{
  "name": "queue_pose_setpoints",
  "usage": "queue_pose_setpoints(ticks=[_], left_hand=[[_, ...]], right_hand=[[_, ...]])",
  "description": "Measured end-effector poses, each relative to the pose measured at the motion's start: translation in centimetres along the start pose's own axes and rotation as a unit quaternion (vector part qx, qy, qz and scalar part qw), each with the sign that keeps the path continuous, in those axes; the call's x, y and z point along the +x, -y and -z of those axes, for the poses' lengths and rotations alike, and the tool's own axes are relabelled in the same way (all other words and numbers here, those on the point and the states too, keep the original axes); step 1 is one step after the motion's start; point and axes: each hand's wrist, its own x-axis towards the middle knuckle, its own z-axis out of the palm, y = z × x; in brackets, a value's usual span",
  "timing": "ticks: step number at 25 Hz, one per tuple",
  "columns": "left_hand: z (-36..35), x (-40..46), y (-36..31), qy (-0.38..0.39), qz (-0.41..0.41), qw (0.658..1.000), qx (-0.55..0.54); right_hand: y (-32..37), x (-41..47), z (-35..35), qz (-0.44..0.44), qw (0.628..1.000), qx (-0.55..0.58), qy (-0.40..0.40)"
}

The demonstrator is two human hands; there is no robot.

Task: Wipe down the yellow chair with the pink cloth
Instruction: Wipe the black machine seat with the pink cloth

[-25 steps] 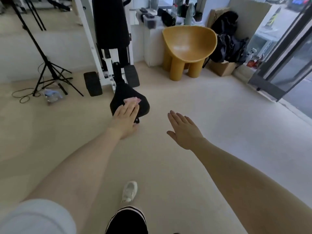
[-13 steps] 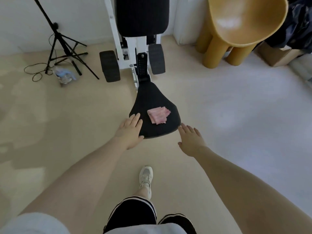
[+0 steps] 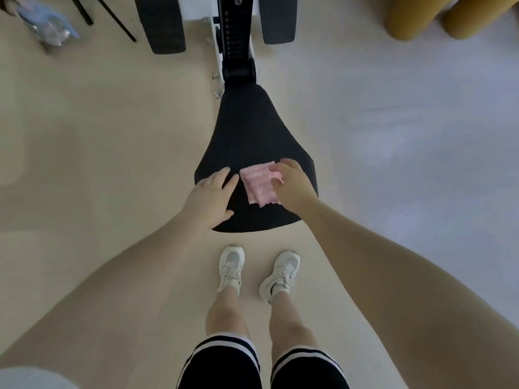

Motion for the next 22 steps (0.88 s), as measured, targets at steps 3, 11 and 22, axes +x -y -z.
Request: queue_pose_setpoints(ticks=[3,11,22], left_hand=[[-1.5,1.0,-0.2,0.016,0.013,1.0,0.014],[2.3,0.7,-0.6,0.11,-0.006,0.994,-0.015],[23.3,-1.1,-17.6,0.017,-0.267,0.926,-0.268]], right_hand=[[-1.0,3.0,-1.2,0.009,1.0,-0.029,-0.005],[-2.2,-1.0,-1.7,0.001,0.985,-0.166,0.039],[-4.4,-15.5,22.3,-0.032,0.951,0.293,-0.09]])
